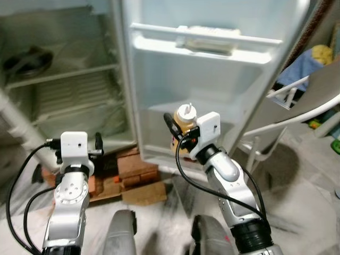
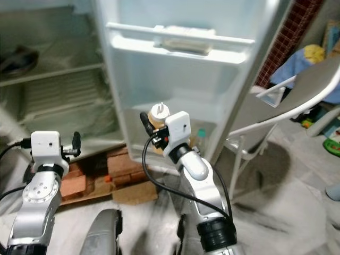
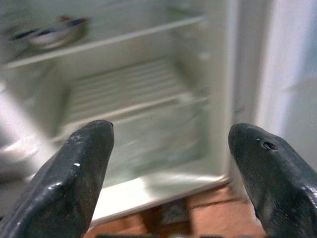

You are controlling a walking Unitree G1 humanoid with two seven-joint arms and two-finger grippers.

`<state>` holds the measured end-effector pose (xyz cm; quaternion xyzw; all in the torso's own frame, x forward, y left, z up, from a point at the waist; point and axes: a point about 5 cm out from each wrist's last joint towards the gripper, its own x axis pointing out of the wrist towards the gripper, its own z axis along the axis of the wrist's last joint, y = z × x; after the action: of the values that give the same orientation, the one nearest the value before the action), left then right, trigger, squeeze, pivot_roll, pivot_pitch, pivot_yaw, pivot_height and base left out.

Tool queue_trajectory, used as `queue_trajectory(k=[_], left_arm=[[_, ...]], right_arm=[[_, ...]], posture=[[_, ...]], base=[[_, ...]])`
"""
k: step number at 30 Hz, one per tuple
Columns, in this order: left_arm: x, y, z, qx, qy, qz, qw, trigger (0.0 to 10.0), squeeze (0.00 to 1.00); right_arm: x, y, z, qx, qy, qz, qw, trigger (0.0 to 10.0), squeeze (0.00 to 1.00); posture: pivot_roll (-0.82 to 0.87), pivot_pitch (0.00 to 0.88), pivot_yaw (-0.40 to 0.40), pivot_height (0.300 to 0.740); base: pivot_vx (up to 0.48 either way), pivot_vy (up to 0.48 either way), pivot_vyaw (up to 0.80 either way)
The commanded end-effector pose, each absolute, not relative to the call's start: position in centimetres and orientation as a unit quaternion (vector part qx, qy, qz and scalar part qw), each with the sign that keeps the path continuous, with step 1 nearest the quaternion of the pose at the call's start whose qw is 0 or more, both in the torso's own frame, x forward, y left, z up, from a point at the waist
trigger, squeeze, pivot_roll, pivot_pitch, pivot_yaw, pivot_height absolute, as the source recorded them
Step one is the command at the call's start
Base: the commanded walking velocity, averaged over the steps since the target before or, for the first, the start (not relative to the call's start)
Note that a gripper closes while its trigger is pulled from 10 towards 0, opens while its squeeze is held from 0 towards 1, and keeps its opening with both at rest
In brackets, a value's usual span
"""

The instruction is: Restocking fridge

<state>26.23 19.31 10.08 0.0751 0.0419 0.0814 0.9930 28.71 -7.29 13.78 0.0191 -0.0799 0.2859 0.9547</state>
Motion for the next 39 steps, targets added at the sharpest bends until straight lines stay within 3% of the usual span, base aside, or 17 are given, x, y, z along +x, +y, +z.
queue_trajectory(k=[1,5,19,34,39], left_arm=[[26.3,18.5,10.0,0.072,0.044,0.07,0.994,10.0,0.0],[26.3,18.6,9.9,0.072,0.049,0.074,0.993,10.0,0.0],[24.2,19.6,9.3,0.077,0.073,0.113,0.988,10.0,0.0],[23.8,20.1,9.5,0.1,0.081,0.139,0.982,10.0,0.0],[23.8,20.1,9.6,0.104,0.084,0.145,0.98,10.0,0.0]], right_arm=[[28.8,-7.8,14.3,0.014,-0.093,0.284,0.954,10.0,0.0],[28.7,-7.8,14.3,0.015,-0.093,0.285,0.954,10.0,0.0],[28.2,-7.5,13.6,0.023,-0.076,0.306,0.949,10.0,0.0],[27.9,-6.7,13.5,0.03,-0.073,0.334,0.939,10.0,0.0],[27.9,-6.5,13.5,0.037,-0.071,0.334,0.939,10.0,0.0]], posture=[[0.1,0.052,-0.018,0.618],[0.1,0.053,-0.017,0.618],[0.11,0.064,-0.015,0.613],[0.12,0.067,-0.008,0.515],[0.12,0.066,-0.009,0.515]], base=[[0.431,0.0,0.0],[0.405,0.0,0.0],[0.0,0.0,0.0],[0.0,0.0,0.0],[0.0,0.0,0.0]])
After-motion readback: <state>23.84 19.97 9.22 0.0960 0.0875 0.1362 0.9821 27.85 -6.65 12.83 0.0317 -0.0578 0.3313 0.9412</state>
